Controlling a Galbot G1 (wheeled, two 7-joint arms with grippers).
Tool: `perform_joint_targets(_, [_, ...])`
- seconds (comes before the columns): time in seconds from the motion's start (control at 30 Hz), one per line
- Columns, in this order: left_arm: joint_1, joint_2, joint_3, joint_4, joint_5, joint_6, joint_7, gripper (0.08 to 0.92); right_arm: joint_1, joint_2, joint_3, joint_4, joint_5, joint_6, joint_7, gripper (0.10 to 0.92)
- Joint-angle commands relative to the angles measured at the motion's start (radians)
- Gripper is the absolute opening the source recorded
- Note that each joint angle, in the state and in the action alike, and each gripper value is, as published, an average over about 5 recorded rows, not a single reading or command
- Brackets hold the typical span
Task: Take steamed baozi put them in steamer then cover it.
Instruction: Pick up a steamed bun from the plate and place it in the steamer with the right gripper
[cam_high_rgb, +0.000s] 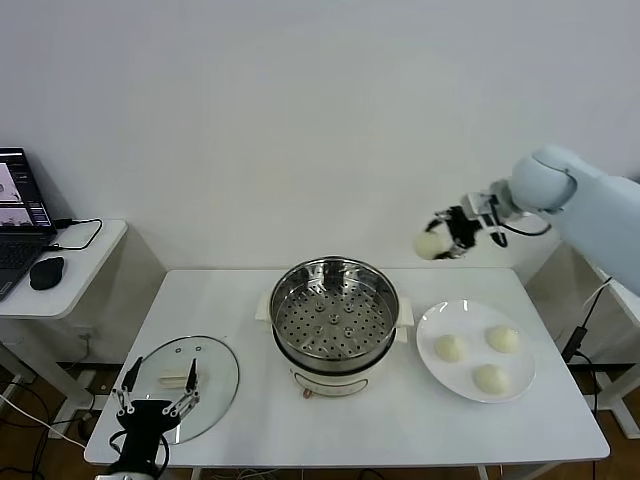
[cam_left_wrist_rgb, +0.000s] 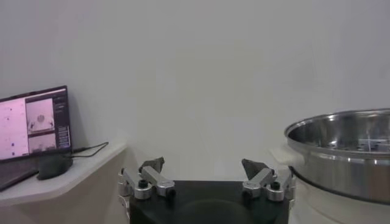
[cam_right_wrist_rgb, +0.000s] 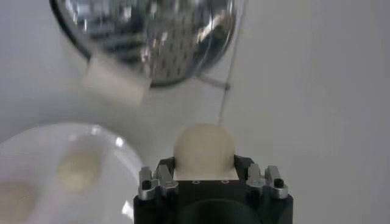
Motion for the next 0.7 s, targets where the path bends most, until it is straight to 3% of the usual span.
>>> perform_joint_targets(0.03, [0.003,0.000,-0.005,-0.001,-0.001,0.000,0.000,0.823,0.130,0.102,-0.138,0.077,0.087,0.042,0.043,0.611])
perform_joint_targets(0.43, [0.029,-0.021,-0.033,-0.022,0.004,-0.005,-0.003,0.823,-0.020,0.296,-0.185,-0.074,-0.231,0.266,0.136,0.611])
perform_joint_targets(0.7, [0.028,-0.025,-0.048,-0.020,0.001,-0.004,-0.002,0.823,-0.107,0.379,-0.168,-0.191,-0.320,0.381,0.157,0.619])
